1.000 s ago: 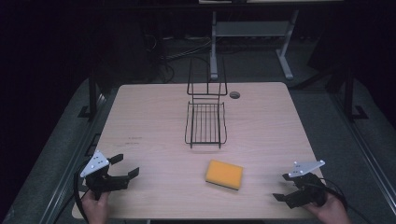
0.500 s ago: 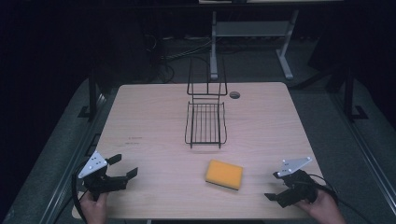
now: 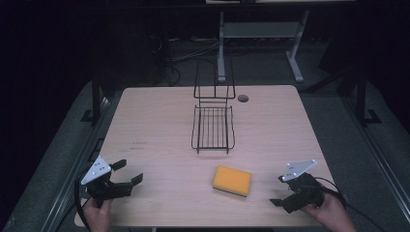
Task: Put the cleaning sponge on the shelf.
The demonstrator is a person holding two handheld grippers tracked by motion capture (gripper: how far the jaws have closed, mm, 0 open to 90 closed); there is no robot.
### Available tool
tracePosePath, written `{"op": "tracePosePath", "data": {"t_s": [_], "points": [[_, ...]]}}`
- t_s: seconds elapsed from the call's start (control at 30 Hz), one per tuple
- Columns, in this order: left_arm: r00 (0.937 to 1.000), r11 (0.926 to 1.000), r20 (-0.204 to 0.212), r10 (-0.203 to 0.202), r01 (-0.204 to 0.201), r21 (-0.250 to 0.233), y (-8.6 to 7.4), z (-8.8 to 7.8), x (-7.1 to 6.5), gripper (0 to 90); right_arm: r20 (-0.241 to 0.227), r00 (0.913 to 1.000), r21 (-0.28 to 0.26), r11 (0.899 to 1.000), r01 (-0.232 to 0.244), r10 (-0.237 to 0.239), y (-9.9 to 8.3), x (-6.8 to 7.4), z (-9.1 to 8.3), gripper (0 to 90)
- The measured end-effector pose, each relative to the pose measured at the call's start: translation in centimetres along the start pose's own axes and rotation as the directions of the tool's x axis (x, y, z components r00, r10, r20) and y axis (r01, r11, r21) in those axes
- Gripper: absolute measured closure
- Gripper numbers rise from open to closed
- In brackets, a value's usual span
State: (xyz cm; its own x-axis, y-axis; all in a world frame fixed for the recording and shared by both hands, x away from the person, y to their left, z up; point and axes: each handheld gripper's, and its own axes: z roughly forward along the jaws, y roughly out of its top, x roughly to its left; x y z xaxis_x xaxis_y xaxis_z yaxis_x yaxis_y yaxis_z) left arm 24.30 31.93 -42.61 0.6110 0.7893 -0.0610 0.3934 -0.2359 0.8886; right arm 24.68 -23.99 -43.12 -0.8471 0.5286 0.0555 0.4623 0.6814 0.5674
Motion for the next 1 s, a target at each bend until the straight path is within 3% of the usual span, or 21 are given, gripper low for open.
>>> {"op": "tracePosePath", "data": {"t_s": [1.0], "points": [[1.0000, 1.0000, -0.004, -0.007, 0.007, -0.004, 0.0, -0.2, 0.1, 13.4, -0.061, 0.9947, 0.029, 0.996, 0.085, -0.083, 4.1, 0.8, 1.4, 15.9]]}}
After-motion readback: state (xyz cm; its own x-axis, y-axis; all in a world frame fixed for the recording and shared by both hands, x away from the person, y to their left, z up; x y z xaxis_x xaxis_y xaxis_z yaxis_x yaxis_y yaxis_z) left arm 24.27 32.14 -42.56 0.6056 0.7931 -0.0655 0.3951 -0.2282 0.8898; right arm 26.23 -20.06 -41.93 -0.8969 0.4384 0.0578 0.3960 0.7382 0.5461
